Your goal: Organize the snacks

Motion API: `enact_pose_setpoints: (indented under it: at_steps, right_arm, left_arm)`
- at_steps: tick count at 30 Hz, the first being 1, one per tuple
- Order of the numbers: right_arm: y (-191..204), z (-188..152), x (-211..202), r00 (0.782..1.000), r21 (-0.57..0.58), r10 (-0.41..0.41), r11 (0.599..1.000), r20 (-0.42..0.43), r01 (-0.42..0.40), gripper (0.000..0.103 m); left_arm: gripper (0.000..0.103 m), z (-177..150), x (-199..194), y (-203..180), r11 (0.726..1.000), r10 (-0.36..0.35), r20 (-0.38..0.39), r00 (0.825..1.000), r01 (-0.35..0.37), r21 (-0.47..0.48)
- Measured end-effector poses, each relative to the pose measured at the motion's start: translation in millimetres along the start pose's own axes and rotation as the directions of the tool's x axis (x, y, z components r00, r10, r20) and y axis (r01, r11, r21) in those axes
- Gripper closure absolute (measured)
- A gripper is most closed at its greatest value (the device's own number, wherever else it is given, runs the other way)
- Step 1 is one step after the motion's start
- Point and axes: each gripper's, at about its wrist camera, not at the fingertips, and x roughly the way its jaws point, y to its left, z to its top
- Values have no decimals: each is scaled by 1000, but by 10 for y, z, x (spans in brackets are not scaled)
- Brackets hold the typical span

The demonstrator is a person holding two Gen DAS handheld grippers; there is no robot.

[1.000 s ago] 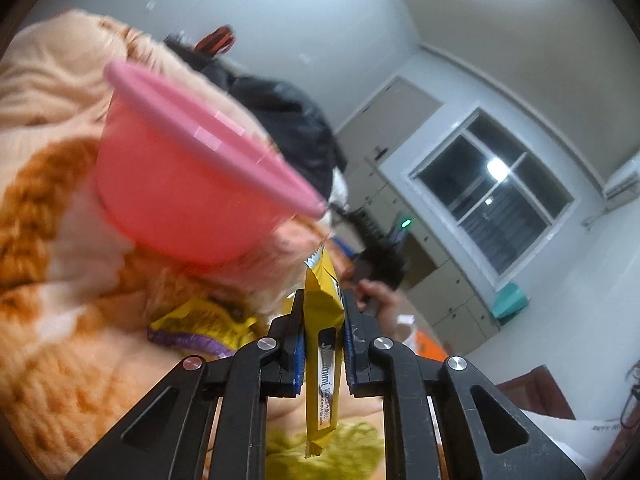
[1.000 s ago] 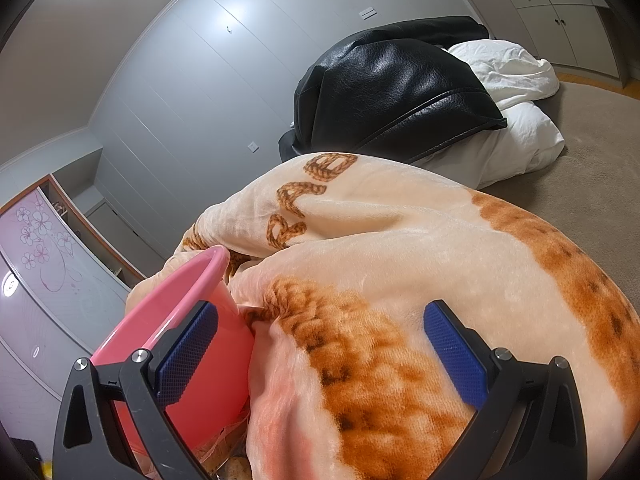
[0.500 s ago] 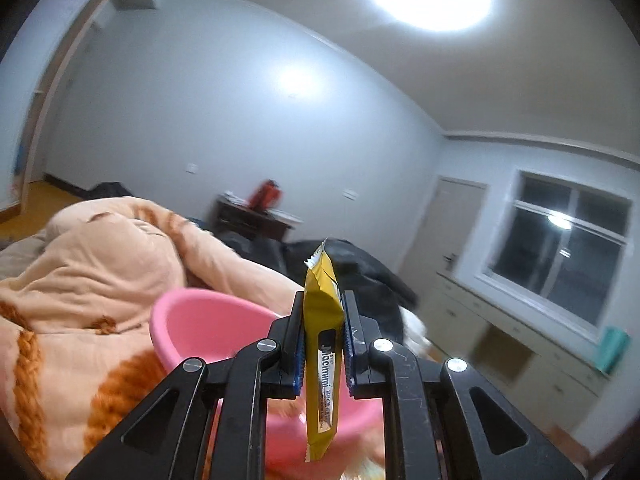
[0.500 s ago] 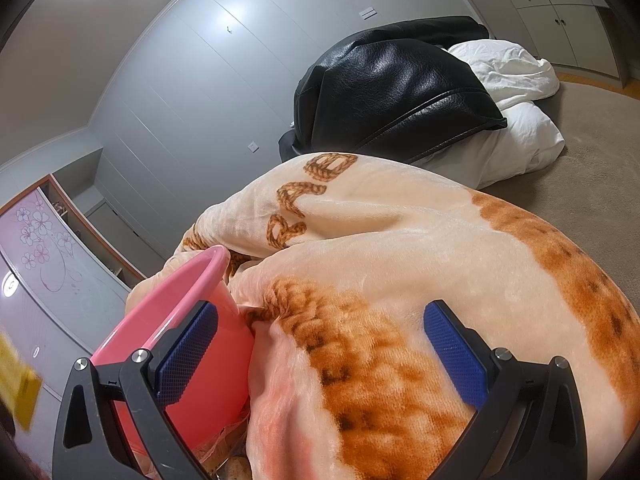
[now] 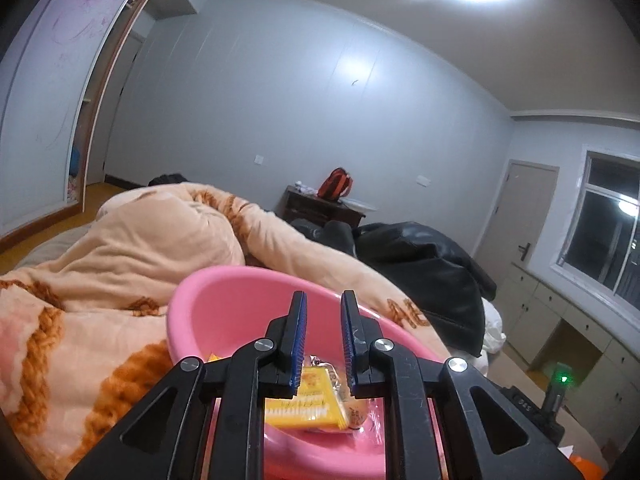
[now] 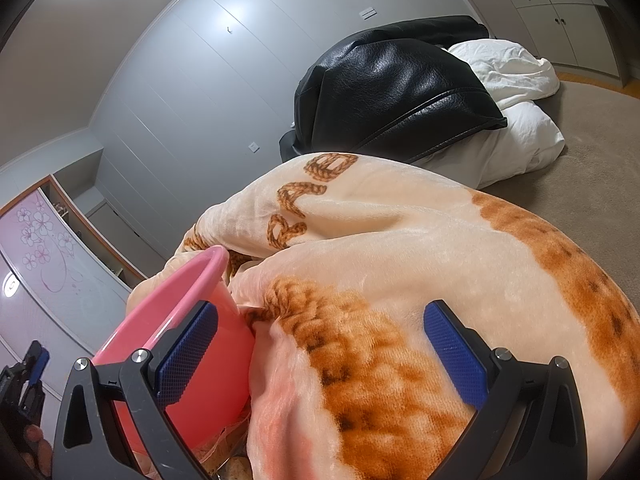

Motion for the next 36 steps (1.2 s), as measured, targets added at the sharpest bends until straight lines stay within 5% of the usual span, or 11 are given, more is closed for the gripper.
enact_pose_setpoints:
  at_steps: [6,7,8,10,15,18,20,22,24,26,36]
  right_arm:
    - [-1,-1,0,1000,0,0,1000,0,0,0]
    - [-2,-2,-1,1000,1,1,1000,0,-1,0]
    - [-1,-2,0,1000,1,1,1000,0,-1,0]
    - [-1,-4,0,1000,0,0,1000,0,0,0]
    - [-1,-2,1,1000,0,1,1000,0,-1,0]
    - [-3,-2,1,1000,0,1,1000,0,-1,0]
    - [-4,-1,1,1000,0,1,1000,0,-1,0]
    - [-5,-1,2,1000,0,1,1000,-1,-1,0]
    - [-7,2,2,1000,-1,2,1000,-1,-2,0]
    - [-8,-1,0,1000,1,3,1000,0,-3,0]
    - [-9,1,9,1000,-1,2,1000,-1,-2,0]
  left_arm:
    - [88,-67,-238,156,1000,-9,50,999,9,-17]
    - [74,-93,-256,195,1000,-4,61,998,5,-19]
    - [37,-132,-293,251,1000,3,81,997,-1,-24]
    - [0,-260,-395,430,997,14,157,987,-1,-81]
    - [0,-629,-533,1049,942,164,249,954,-77,-327]
    - [0,-811,-453,1324,900,309,207,928,-215,-380]
    - [0,-906,-287,1496,878,339,123,933,-266,-399]
    - [0,-994,16,1723,826,324,-78,943,-322,-463]
    - [1,-1134,401,1990,771,249,-328,911,-391,-502]
    - [1,-1147,460,2026,771,243,-354,903,-401,-495]
    - [1,-1161,352,1976,780,242,-312,919,-375,-501]
